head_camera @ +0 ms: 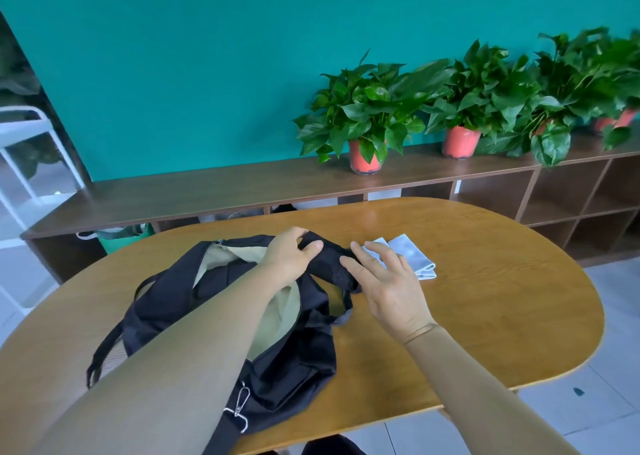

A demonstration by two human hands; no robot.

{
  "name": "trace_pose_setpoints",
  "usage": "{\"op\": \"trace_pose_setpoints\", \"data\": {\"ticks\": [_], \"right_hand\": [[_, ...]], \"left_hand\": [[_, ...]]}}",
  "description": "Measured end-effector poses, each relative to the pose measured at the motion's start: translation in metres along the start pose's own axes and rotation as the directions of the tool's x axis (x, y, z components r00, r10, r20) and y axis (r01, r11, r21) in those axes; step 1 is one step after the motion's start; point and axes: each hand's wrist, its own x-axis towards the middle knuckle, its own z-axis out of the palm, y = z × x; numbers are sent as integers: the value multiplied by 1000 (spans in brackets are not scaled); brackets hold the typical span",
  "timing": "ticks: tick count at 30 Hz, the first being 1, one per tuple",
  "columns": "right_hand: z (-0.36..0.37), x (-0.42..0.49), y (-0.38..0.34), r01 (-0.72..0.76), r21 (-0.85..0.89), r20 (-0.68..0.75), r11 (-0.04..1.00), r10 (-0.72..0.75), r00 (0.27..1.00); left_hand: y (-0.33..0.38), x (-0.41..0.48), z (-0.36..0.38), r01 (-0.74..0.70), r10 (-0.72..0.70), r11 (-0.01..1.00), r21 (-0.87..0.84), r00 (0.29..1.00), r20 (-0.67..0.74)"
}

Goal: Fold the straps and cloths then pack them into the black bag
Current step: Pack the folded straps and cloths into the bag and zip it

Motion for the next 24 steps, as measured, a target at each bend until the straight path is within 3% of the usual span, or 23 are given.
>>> {"op": "trace_pose_setpoints", "data": {"ticks": [3, 5, 7, 9, 11, 16, 18, 24], "right_hand": [[4, 6, -14, -104, 37, -18, 994, 105, 994], [2, 10, -25, -279, 116, 42, 953, 276, 960], [-1, 19, -38, -541, 281, 193, 793, 506, 841], [-1, 31, -50, -717, 429, 375, 550, 613, 695], [1, 44, -62, -766, 536, 475, 354, 624, 621], [9, 68, -89, -824, 555, 629, 117, 589, 507], [16, 73, -103, -852, 505, 671, 136, 559, 487], [35, 70, -138, -871, 243, 685, 428, 560, 466]], "left_hand": [[-11, -7, -12, 37, -44, 991, -130, 998, -51], [-19, -13, -19, 50, -70, 975, -215, 994, -85], [-26, -19, -26, 51, -88, 960, -277, 989, -121], [-31, -26, -34, 50, -98, 960, -277, 982, -164], [-36, -30, -41, 71, -122, 966, -248, 973, -196], [-64, -46, -62, 148, -187, 972, -181, 957, -221], [-81, -54, -68, 169, -187, 981, -97, 959, -216], [-108, -81, -81, 231, -196, 946, 229, 966, -168]]}}
